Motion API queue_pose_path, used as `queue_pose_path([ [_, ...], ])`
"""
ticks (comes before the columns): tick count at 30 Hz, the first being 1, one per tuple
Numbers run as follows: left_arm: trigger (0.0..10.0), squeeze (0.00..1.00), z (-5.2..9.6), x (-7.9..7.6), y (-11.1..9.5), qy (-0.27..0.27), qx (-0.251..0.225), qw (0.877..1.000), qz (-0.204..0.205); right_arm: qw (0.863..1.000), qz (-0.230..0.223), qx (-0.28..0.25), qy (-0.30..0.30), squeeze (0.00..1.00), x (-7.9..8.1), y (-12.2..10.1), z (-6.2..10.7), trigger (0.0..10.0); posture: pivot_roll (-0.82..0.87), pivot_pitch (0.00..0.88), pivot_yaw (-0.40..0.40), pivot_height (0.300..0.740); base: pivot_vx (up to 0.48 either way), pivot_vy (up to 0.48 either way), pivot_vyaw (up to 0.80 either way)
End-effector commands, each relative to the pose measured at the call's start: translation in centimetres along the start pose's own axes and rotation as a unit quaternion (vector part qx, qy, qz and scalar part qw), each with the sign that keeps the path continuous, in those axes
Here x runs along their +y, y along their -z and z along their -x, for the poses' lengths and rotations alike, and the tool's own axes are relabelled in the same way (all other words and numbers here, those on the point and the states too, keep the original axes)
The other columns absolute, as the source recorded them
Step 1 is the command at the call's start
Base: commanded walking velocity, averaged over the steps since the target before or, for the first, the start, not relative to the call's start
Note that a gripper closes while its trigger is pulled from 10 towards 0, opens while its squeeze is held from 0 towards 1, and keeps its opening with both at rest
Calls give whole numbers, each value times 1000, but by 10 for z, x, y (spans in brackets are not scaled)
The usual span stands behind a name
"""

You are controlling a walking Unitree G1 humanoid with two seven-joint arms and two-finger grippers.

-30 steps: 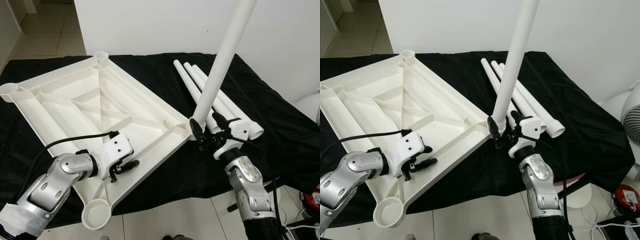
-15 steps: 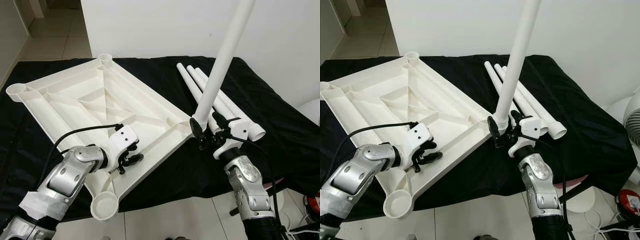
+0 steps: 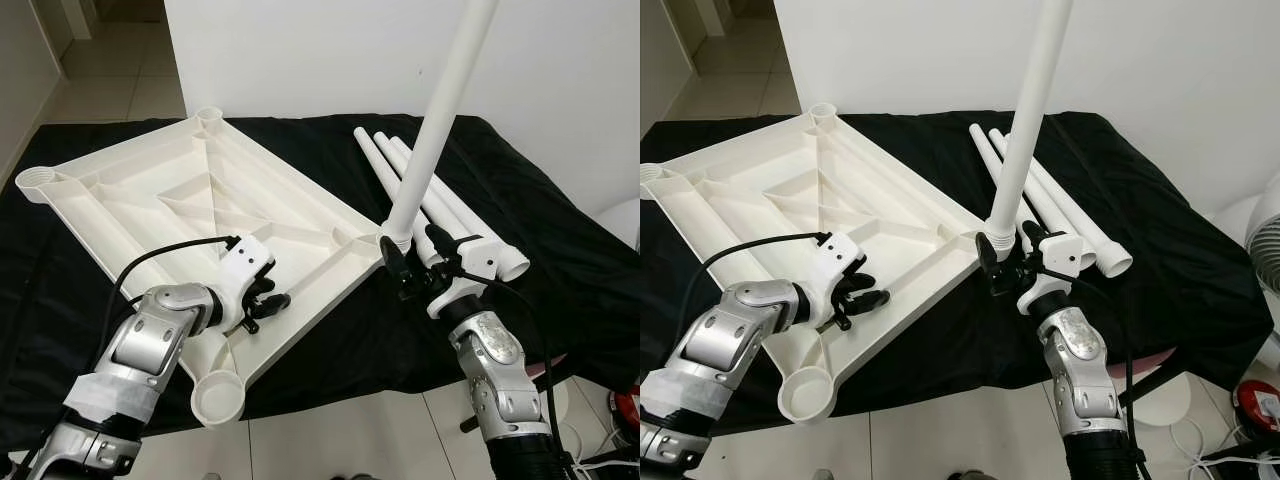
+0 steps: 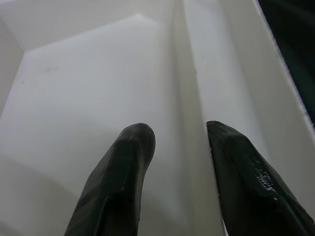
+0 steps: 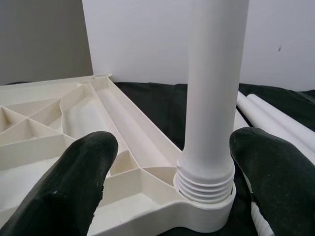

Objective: Building children table

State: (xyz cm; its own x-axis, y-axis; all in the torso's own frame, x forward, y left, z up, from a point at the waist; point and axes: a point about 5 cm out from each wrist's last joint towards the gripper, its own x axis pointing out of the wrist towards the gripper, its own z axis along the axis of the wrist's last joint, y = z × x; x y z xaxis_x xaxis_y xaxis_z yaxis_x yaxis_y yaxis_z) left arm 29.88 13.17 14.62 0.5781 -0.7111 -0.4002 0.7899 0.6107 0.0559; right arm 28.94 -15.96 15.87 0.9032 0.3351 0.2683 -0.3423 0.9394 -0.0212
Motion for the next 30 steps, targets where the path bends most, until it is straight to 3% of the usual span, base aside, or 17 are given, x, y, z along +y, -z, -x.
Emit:
queue_pose_path([
  [1, 10000, 0, 13, 14, -15, -89, -49, 995, -12, 1000, 3, 13, 3, 0, -1, 4, 2, 10000, 58, 61, -53, 740, 0, 0, 0],
  [2, 10000, 0, 23, 18, -22, -82, -71, 994, -30, 1000, 3, 13, 3, 0, -1, 4, 2, 10000, 61, 60, -51, 740, 0, 0, 0],
  [6, 10000, 0, 31, 26, -25, -91, -75, 992, -52, 1000, 3, 13, 3, 0, -1, 4, 1, 10000, 62, 59, -50, 740, 0, 0, 0],
  [7, 10000, 0, 37, 37, -27, -116, -71, 989, -59, 1000, 3, 13, 3, 0, -1, 5, 1, 10000, 64, 57, -47, 740, 0, 0, 0],
  [10, 10000, 0, 40, 44, -27, -134, -68, 987, -62, 1000, 3, 13, 4, 0, -1, 5, 1, 10000, 64, 57, -47, 740, 0, 0, 0],
  [12, 10000, 0, 50, 69, -27, -210, -53, 975, -46, 1000, 2, 12, 4, 0, -1, 5, 1, 10000, 65, 57, -43, 740, 0, 0, 0],
  [13, 10000, 0, 50, 69, -27, -210, -53, 975, -46, 1000, 2, 12, 4, 0, -1, 5, 1, 10000, 65, 57, -43, 740, 0, 0, 0],
  [15, 10000, 0, 58, 87, -24, -280, -35, 959, -37, 1000, 2, 12, 5, 0, 0, 5, 1, 10000, 66, 57, -43, 740, 0, 0, 0],
  [16, 10000, 0, 58, 87, -24, -280, -35, 959, -37, 1000, 2, 12, 5, 0, 0, 5, 1, 10000, 66, 57, -43, 740, 0, 0, 0],
  [17, 10000, 0, 64, 96, -20, -321, -15, 946, -51, 1000, 1, 11, 5, 0, 0, 5, 1, 10000, 65, 58, -42, 740, 0, 0, 0],
  [18, 10000, 0, 64, 96, -20, -321, -15, 946, -51, 1000, 1, 11, 5, 0, 0, 5, 1, 10000, 65, 58, -42, 740, 0, 0, 0],
  [21, 10000, 0, 81, 114, -11, -406, 43, 907, -103, 1000, 0, 11, 7, 0, 0, 5, 1, 10000, 65, 60, -42, 740, 0, 0, 0],
  [24, 10000, 0, 81, 113, -9, -401, 60, 906, -124, 1000, 0, 12, 7, 0, 0, 5, 1, 10000, 66, 62, -42, 740, 0, 0, 0],
  [30, 10000, 0, 73, 102, -2, -344, 83, 922, -156, 1000, 0, 12, 7, 0, -1, 5, 1, 10000, 69, 67, -43, 740, 0, 0, 0],
])
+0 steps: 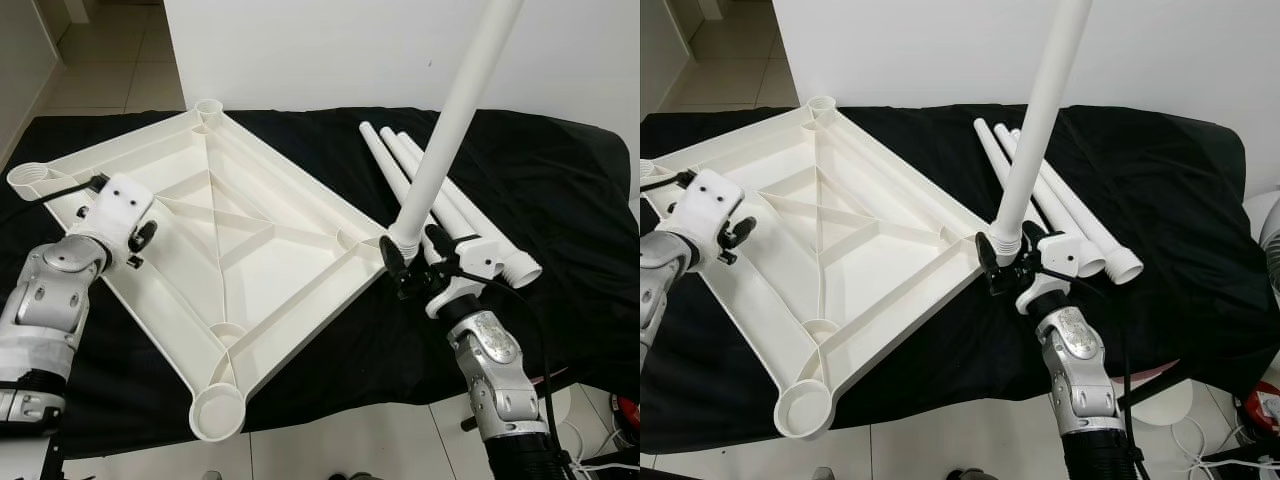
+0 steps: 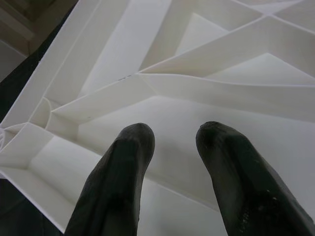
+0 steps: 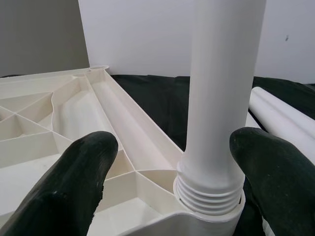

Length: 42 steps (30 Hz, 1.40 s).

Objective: Building children table

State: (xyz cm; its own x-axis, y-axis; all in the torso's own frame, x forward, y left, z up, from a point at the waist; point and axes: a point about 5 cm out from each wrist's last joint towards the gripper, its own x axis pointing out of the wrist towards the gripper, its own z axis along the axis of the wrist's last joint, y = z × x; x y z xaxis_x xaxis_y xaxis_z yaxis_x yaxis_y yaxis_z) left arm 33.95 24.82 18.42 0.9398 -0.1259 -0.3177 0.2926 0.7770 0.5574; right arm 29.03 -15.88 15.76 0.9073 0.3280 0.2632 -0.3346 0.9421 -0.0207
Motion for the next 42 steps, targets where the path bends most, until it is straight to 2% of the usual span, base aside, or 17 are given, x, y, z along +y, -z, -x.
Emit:
queue_pose_path([
  [1, 10000, 0, 1, -4, 0, -10, -2, 1000, -24, 1000, -1, 9, 3, 0, -1, 4, 2, 10000, 69, 67, -43, 740, 0, 0, 0],
  [3, 10000, 0, 0, -16, 1, 27, -4, 999, -30, 1000, -1, 9, 3, 0, -1, 4, 1, 10000, 69, 67, -43, 740, 0, 0, 0],
  [4, 10000, 0, 0, -16, 1, 27, -4, 999, -30, 1000, -1, 9, 3, 0, -1, 4, 1, 10000, 69, 67, -43, 740, 0, 0, 0],
  [5, 10000, 0, -1, -24, 2, 50, -6, 998, -33, 1000, -2, 9, 4, 0, -1, 3, 0, 10000, 69, 70, -43, 740, 0, 0, 0],
  [6, 10000, 0, -1, -24, 2, 50, -6, 998, -33, 1000, -2, 9, 4, 0, -1, 3, 0, 10000, 69, 70, -43, 740, 0, 0, 0],
  [7, 10000, 0, -2, -35, 3, 81, -8, 996, -41, 1000, -5, 8, 6, 0, -1, 3, -1, 10000, 69, 71, -43, 740, 0, 0, 0],
  [8, 10000, 0, -2, -35, 3, 81, -8, 996, -41, 1000, -5, 8, 6, 0, -1, 3, -1, 10000, 69, 71, -43, 740, 0, 0, 0],
  [12, 10000, 0, 1, -55, 4, 151, -18, 986, -72, 1000, -19, 22, 12, 0, 5, 10, -1, 10000, 71, 75, -43, 740, 0, 0, 0],
  [15, 10000, 0, 2, -58, 4, 161, -20, 984, -78, 999, -22, 28, 12, 0, 8, 13, 0, 10000, 71, 77, -43, 740, 0, 0, 0],
  [19, 10000, 0, 5, -65, 2, 185, -28, 977, -105, 997, -47, 57, 14, 0, 21, 30, 6, 10000, 71, 81, -40, 740, 0, 0, 0],
  [25, 10000, 0, 9, -71, -2, 208, -38, 970, -119, 994, -81, 73, 29, 0, 29, 40, 9, 10000, 70, 86, -37, 740, 0, 0, 0],
  [30, 10000, 0, 10, -71, -3, 214, -42, 968, -125, 991, -100, 80, 41, 0, 29, 45, 10, 10000, 71, 87, -38, 740, 0, 0, 0],
  [34, 10000, 0, 12, -75, -6, 227, -48, 964, -133, 984, -147, 85, 58, 0, 27, 52, 6, 10000, 75, 82, -39, 740, 0, 0, 0],
  [36, 10000, 0, 12, -75, -6, 227, -48, 964, -133, 984, -147, 85, 58, 0, 27, 52, 6, 10000, 75, 82, -39, 740, 0, 0, 0],
  [38, 10000, 0, 15, -81, -7, 242, -53, 959, -140, 977, -181, 85, 72, 0, 25, 55, -1, 10000, 82, 75, -42, 740, 0, 0, 0],
  [42, 10000, 0, 17, -88, -8, 255, -57, 955, -143, 971, -208, 87, 75, 0, 24, 57, -7, 10000, 86, 72, -42, 740, 0, 0, 0],
])
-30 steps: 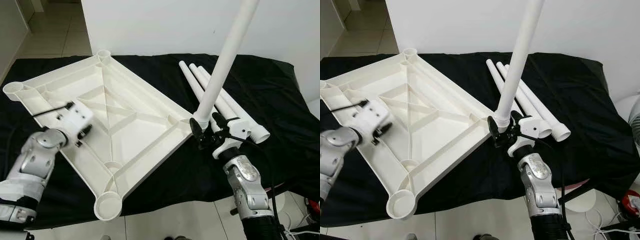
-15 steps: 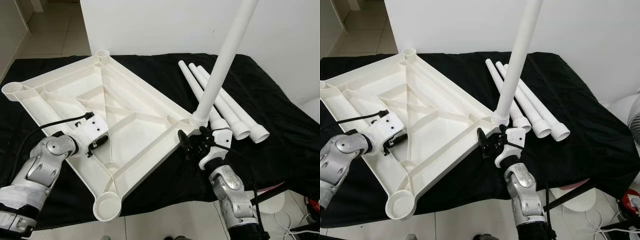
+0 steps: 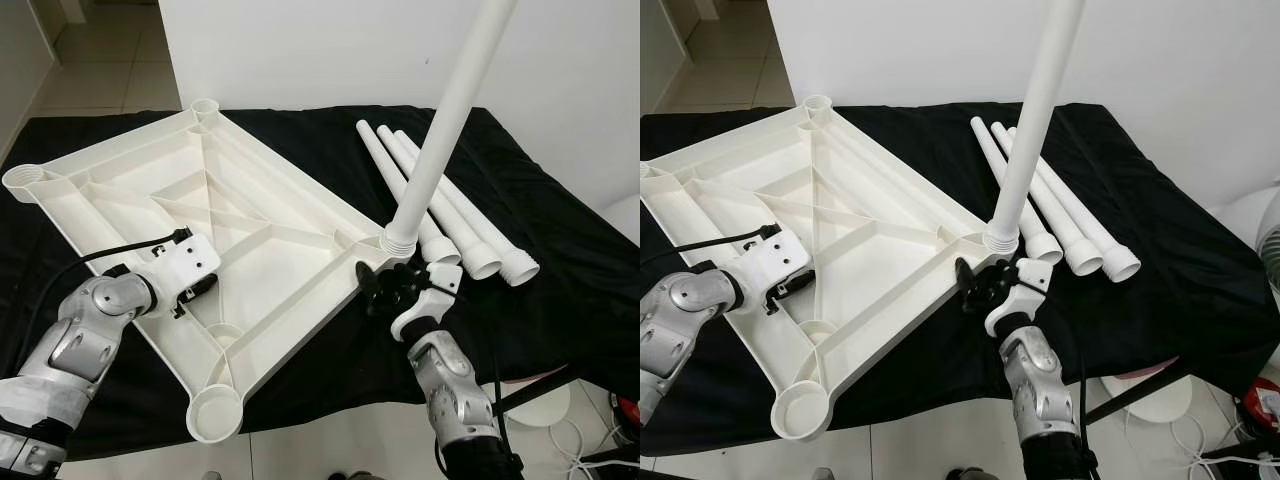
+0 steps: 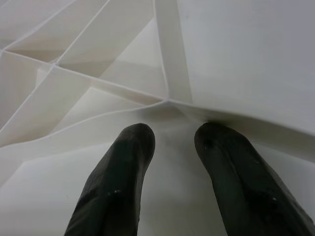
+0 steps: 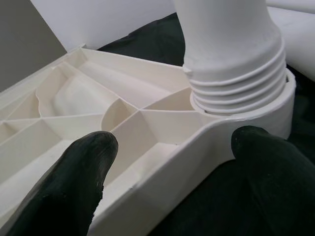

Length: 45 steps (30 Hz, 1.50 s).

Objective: Building children table

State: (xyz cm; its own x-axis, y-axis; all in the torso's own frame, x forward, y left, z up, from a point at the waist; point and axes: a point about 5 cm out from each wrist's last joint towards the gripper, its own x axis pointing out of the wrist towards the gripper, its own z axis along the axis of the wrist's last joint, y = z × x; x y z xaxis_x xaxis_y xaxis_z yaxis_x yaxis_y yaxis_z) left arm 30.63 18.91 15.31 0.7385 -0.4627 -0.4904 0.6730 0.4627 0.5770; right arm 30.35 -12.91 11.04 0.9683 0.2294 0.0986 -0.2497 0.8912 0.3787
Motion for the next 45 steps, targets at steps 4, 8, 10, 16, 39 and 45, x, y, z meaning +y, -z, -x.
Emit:
queue_pose_path([
  [4, 10000, 0, -4, -20, -10, 62, -21, 998, -17, 999, -42, 24, 8, 0, -4, 7, -8, 10000, 91, 70, -47, 740, 0, 0, 0],
  [8, 10000, 0, -5, -26, -15, 78, -29, 996, -23, 998, -58, 38, -3, 0, -3, 3, -22, 10000, 93, 65, -45, 740, 0, 0, 0],
  [10, 10000, 0, -5, -29, -16, 85, -33, 996, -25, 997, -59, 47, -6, 0, -3, 3, -26, 10000, 95, 63, -45, 740, 0, 0, 0],
  [16, 10000, 0, -5, -39, -27, 108, -51, 992, -32, 994, -41, 95, -40, 0, 2, 3, -46, 10000, 103, 60, -49, 740, 0, 0, 0],
  [39, 10000, 0, -26, -65, -77, 126, -118, 985, -20, 993, 17, 99, -57, 0, 22, -6, -85, 10000, 105, 56, -37, 740, 0, 0, 0],
  [45, 10000, 0, -13, -44, -70, 114, -129, 985, -5, 994, 27, 79, -67, 0, 13, -2, -74, 10000, 114, 61, -44, 740, 0, 0, 0],
])
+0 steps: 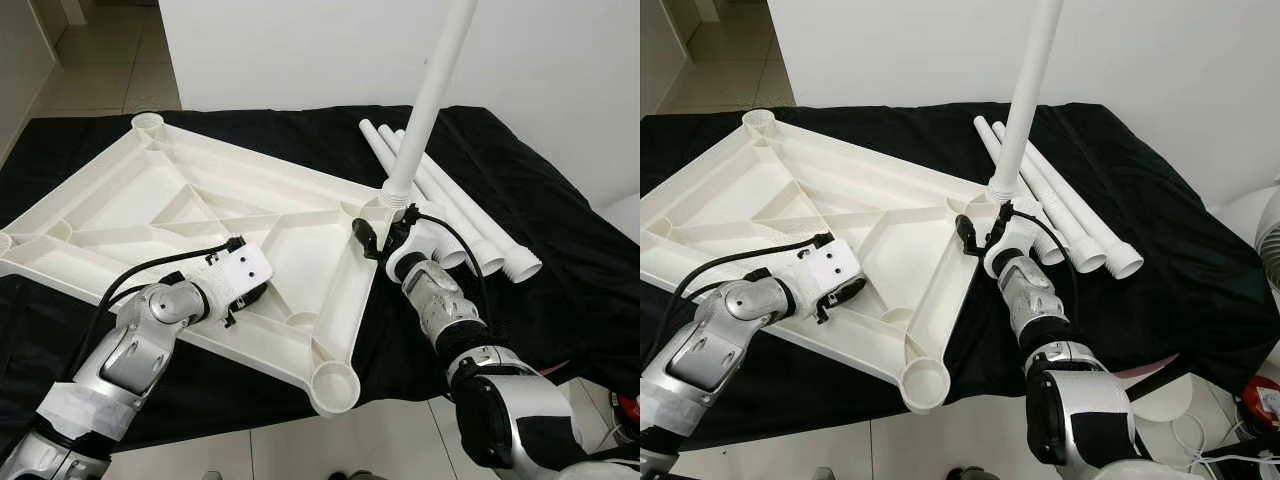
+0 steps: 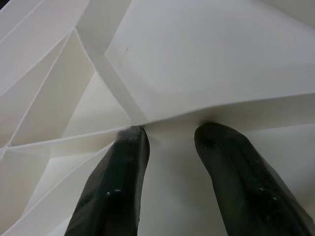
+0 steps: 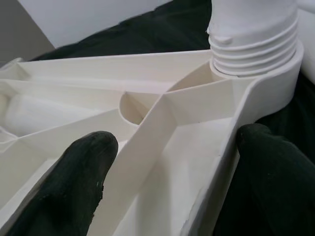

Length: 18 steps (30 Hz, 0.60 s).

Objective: Building children table

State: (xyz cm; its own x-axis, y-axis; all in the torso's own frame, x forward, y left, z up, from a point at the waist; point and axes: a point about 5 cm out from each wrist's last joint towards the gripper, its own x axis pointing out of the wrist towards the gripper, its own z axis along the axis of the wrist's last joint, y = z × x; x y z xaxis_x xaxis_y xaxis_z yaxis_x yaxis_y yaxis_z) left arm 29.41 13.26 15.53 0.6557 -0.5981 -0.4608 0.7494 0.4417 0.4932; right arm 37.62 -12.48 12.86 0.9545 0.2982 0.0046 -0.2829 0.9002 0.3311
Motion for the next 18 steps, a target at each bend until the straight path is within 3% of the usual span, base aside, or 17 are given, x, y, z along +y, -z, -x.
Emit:
queue_pose_path([
  [1, 10000, 0, 9, 0, -24, 56, -78, 995, -18, 998, 12, 11, -59, 0, 16, 14, 5, 10000, 118, 65, -48, 740, 0, 0, 0],
  [4, 10000, 0, 12, 6, -25, 48, -83, 995, -12, 998, 16, 7, -63, 0, 15, 15, 7, 10000, 118, 65, -48, 740, 0, 0, 0],
  [7, 10000, 0, 23, 36, -20, 16, -93, 996, 7, 995, 38, -25, -90, 0, 10, 15, 24, 10000, 114, 69, -46, 740, 0, 0, 0],
  [9, 10000, 0, 26, 43, -18, 6, -90, 996, 6, 994, 42, -33, -97, 0, 9, 15, 29, 10000, 110, 69, -43, 740, 0, 0, 0],
  [11, 10000, 0, 29, 59, -12, -25, -81, 996, -8, 990, 38, -51, -125, 0, 6, 14, 45, 10000, 99, 67, -39, 740, 0, 0, 0],
  [18, 10000, 0, 36, 64, -6, -2, -87, 996, -16, 988, 47, -55, -136, 0, -1, 10, 67, 10000, 79, 60, -30, 740, 0, 0, 0],
])
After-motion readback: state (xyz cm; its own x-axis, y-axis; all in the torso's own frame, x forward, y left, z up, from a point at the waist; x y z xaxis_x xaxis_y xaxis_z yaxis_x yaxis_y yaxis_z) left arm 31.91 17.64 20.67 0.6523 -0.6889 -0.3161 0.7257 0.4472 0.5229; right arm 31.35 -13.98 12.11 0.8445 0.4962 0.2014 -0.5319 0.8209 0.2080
